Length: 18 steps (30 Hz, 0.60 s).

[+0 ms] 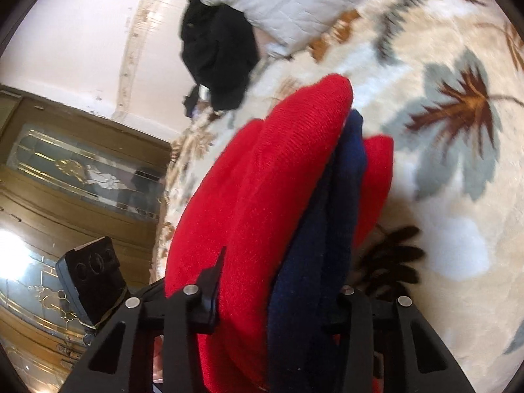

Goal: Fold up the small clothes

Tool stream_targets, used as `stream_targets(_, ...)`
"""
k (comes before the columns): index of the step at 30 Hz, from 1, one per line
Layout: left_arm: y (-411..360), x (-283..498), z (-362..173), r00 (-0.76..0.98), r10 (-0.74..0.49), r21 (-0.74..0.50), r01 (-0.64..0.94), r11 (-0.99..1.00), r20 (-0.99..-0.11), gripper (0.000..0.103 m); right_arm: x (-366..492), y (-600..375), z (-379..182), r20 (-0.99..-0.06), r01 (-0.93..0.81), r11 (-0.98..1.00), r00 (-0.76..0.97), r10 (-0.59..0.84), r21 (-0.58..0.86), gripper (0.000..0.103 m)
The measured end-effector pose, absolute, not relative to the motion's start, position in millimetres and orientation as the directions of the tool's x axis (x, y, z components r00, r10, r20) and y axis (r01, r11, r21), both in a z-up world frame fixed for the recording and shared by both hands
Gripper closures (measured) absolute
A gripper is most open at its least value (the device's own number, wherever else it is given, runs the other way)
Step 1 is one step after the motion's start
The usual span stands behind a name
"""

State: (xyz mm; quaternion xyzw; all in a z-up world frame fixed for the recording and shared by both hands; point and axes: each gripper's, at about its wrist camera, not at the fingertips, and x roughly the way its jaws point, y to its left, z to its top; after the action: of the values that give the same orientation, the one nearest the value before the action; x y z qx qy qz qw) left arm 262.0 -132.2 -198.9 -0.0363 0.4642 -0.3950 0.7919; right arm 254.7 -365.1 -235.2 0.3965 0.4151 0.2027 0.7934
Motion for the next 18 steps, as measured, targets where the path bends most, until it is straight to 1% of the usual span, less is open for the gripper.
stream_targets(4, -114.9, 259.8, -176.0, 0.355, -0.635, -0.350, 0.605, 0.716, -0.686, 0.052, 259.0, -351.9, -220.2, -0.428, -0.061, 0.577, 0.608, 0.668, 0.814, 0.058)
stream_targets(7, -103.4, 267.9, -176.0, 0.401, -0.596, -0.314, 0.576, 0.755, -0.696, 0.052, 274.7, -334.8, -225.9, -0.424, -0.057, 0.570, 0.609, 0.670, 0.820, 0.058)
stream_targets(9, -99.0, 280.6, -191.0, 0.398, -0.550, -0.301, 0.535, 0.790, -0.734, 0.049, 288.3, -323.7, -239.9, -0.483, -0.015, 0.606, 0.588, 0.648, 0.795, 0.056)
stream_targets(10, -98.8, 287.9, -203.1, 0.396, -0.508, -0.277, 0.510, 0.815, -0.765, 0.046, 293.7, -320.2, -246.4, -0.519, 0.013, 0.626, 0.573, 0.634, 0.780, 0.054)
stream_targets(11, -100.1, 294.9, -216.6, 0.395, -0.448, -0.232, 0.485, 0.843, -0.802, 0.044, 300.2, -317.1, -255.3, -0.570, 0.051, 0.656, 0.548, 0.612, 0.753, 0.050)
stream_targets(12, -102.1, 300.9, -230.9, 0.393, -0.378, -0.178, 0.458, 0.871, -0.838, 0.043, 307.4, -312.8, -268.4, -0.647, 0.114, 0.700, 0.506, 0.570, 0.705, 0.050)
stream_targets(13, -100.5, 301.6, -236.7, 0.394, -0.371, -0.174, 0.452, 0.875, -0.841, 0.037, 309.5, -311.9, -275.0, -0.680, 0.146, 0.717, 0.488, 0.547, 0.682, 0.048)
stream_targets(14, -96.3, 301.6, -236.3, 0.397, -0.400, -0.209, 0.444, 0.872, -0.826, 0.035, 308.7, -312.5, -276.6, -0.683, 0.155, 0.718, 0.494, 0.539, 0.679, 0.044)
stream_targets(15, -94.0, 300.8, -233.2, 0.396, -0.404, -0.218, 0.438, 0.872, -0.824, 0.035, 304.5, -314.2, -271.1, -0.680, 0.148, 0.725, 0.510, 0.527, 0.673, 0.044)
stream_targets(16, -92.3, 297.7, -227.5, 0.409, -0.399, -0.203, 0.444, 0.873, -0.820, 0.035, 299.5, -315.2, -264.9, -0.680, 0.134, 0.736, 0.519, 0.518, 0.664, 0.044)
stream_targets(18, -89.8, 287.1, -216.1, 0.472, -0.369, -0.133, 0.461, 0.877, -0.800, 0.035, 284.9, -318.9, -250.8, -0.683, 0.116, 0.772, 0.560, 0.469, 0.625, 0.044)
